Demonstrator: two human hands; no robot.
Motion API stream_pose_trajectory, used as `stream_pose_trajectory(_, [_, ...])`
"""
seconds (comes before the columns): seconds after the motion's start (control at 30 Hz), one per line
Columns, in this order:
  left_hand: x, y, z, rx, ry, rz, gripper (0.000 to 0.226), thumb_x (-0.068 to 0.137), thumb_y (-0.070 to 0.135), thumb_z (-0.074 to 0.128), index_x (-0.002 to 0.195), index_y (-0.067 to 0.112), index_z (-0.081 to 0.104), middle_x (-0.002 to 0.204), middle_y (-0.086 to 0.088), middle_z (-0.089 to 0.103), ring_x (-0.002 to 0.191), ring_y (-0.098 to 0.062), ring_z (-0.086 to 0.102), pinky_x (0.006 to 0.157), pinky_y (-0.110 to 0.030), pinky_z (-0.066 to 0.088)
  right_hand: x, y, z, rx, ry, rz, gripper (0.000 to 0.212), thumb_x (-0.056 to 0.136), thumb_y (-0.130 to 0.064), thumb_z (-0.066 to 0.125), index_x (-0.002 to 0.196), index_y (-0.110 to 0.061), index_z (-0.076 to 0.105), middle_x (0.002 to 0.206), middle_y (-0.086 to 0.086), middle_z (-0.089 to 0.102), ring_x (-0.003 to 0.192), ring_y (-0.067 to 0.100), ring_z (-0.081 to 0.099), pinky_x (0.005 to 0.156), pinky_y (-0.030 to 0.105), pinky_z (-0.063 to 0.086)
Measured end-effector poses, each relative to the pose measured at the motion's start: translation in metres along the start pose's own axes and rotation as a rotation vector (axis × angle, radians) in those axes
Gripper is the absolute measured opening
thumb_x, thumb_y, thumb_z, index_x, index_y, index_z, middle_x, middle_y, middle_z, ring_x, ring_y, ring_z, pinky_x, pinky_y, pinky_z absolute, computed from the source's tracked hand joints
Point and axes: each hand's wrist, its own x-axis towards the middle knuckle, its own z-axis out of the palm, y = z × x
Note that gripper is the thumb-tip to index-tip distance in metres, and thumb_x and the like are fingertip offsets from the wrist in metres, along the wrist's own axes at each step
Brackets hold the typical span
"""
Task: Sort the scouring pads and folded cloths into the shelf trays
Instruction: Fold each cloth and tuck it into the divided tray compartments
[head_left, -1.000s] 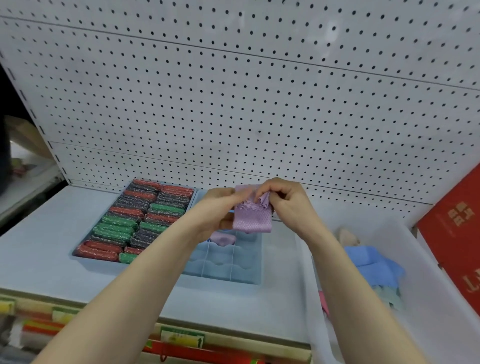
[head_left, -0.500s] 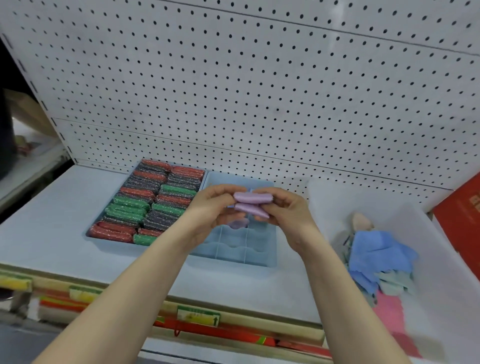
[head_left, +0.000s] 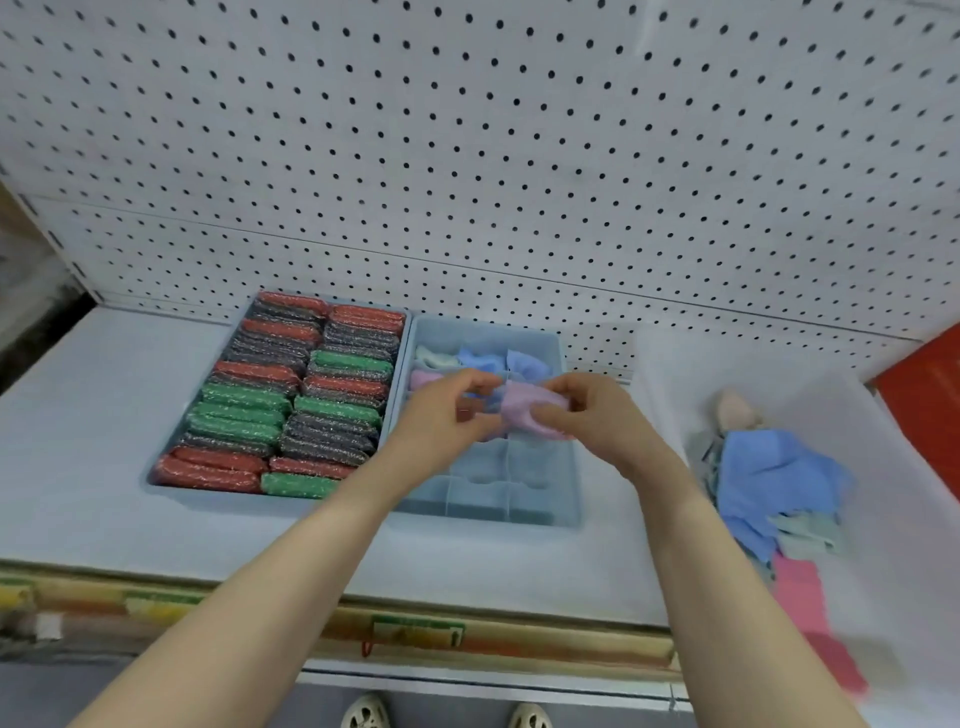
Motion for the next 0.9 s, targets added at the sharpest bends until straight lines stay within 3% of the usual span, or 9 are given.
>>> stream_pose_trajectory(0.07, [0.012,-0.013,0.003,0.283,0.007,0.036,0.040,0.083,0.020,0.073,0.121,0.016,0.064,0.121,-0.002,0.065,0.109,-0.014,0.060,0.091,-0.022,0.044,0.006,0.009,0.003,-0.253,0.154,-0.040,0.018,0.081,-0.010,0.069,0.098,-0.015,0.067,0.087,0.005,0.068,0.079,0.021,0.059,0.068,0.027,0.042])
stream_pose_trajectory(0.2, [0.028,-0.036,0.012,0.622,-0.079,0.124,0.035,0.088,0.015,0.062,0.123,0.014,0.065,0.124,-0.009,0.064,0.115,-0.029,0.055,0.095,-0.036,0.040,0.012,0.021,0.029,-0.526,0.205,-0.076,0.020,0.083,-0.011,0.065,0.101,-0.019,0.065,0.097,0.009,0.071,0.092,0.031,0.062,0.075,0.035,0.046])
stream_pose_trajectory(0.37, [0.031,-0.054,0.018,0.689,-0.095,0.194,0.030,0.088,0.015,0.062,0.117,0.013,0.067,0.114,-0.008,0.067,0.109,-0.030,0.057,0.096,-0.036,0.038,0.023,0.031,0.050,-0.909,0.221,-0.102,0.030,0.083,-0.014,0.060,0.112,-0.023,0.061,0.097,0.005,0.067,0.104,0.028,0.056,0.083,0.038,0.035])
stream_pose_trajectory(0.5, [0.030,-0.058,0.019,0.658,-0.048,0.205,0.028,0.085,0.009,0.065,0.112,0.011,0.070,0.107,-0.010,0.068,0.102,-0.033,0.058,0.092,-0.040,0.041,0.027,0.027,0.056,-1.106,0.296,-0.164,0.043,0.061,-0.010,0.079,0.103,-0.020,0.072,0.072,0.004,0.068,0.084,0.029,0.063,0.072,0.035,0.045])
stream_pose_trajectory(0.6, [0.030,-0.059,0.020,0.646,-0.025,0.209,0.028,0.083,0.008,0.065,0.111,0.011,0.071,0.105,-0.012,0.068,0.100,-0.034,0.059,0.090,-0.040,0.042,0.035,0.018,0.057,-1.124,0.242,-0.199,0.049,0.068,-0.016,0.076,0.115,-0.024,0.070,0.078,0.000,0.070,0.089,0.028,0.062,0.076,0.033,0.044])
stream_pose_trajectory(0.7, [0.030,-0.059,0.021,0.655,-0.009,0.206,0.028,0.085,0.009,0.064,0.111,0.012,0.071,0.105,-0.010,0.068,0.101,-0.033,0.059,0.091,-0.041,0.042,0.046,0.018,0.060,-0.886,0.139,-0.100,0.040,0.095,-0.018,0.054,0.134,-0.024,0.057,0.108,0.005,0.067,0.102,0.029,0.061,0.079,0.032,0.044])
stream_pose_trajectory(0.8, [0.030,-0.059,0.021,0.651,0.000,0.203,0.028,0.085,0.010,0.065,0.112,0.013,0.071,0.106,-0.009,0.069,0.101,-0.032,0.059,0.092,-0.040,0.041,0.051,0.027,0.066,-0.871,0.088,-0.065,0.027,0.097,-0.011,0.050,0.120,-0.015,0.063,0.116,0.008,0.064,0.106,0.029,0.061,0.074,0.031,0.042])
stream_pose_trajectory(0.9, [0.029,-0.059,0.021,0.646,0.004,0.208,0.029,0.084,0.008,0.066,0.112,0.013,0.071,0.105,-0.009,0.069,0.100,-0.032,0.059,0.092,-0.039,0.041,0.053,0.031,0.063,-0.779,0.051,-0.070,0.040,0.101,-0.021,0.046,0.141,-0.024,0.046,0.129,0.004,0.056,0.116,0.024,0.055,0.086,0.030,0.049])
